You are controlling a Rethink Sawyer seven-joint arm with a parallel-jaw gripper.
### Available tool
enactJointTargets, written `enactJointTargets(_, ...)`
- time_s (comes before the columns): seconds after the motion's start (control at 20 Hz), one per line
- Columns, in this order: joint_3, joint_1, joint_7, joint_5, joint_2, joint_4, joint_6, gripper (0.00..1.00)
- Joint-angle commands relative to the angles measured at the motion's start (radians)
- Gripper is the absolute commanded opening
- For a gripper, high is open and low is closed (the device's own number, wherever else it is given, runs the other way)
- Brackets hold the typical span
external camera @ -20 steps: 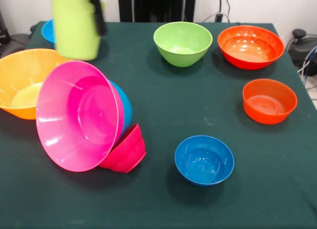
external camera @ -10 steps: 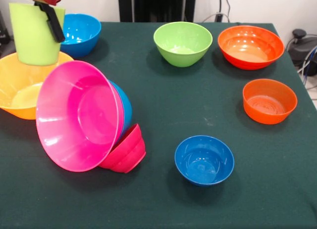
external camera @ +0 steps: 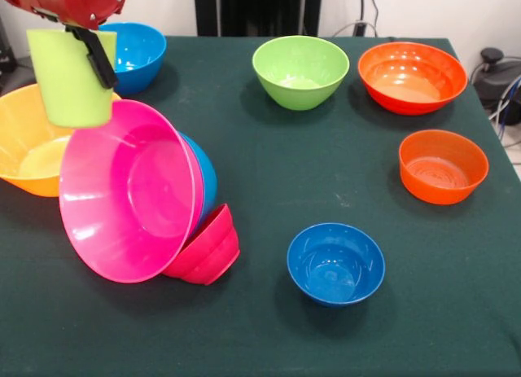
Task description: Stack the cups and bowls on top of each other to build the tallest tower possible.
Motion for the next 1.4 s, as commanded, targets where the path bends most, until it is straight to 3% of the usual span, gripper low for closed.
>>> enactJointTargets(0.05,0.144,-0.022,-0.329,-0.06,0.031,0.099,-0.05,0.0)
enactJointTargets(0.45,0.154,-0.038,-0.335,-0.11,0.064,0.071,-0.031,0.0)
enactJointTargets(1.4,0.216,-0.082,-0.337,-0.156,0.169,0.085,-0.035,0.0)
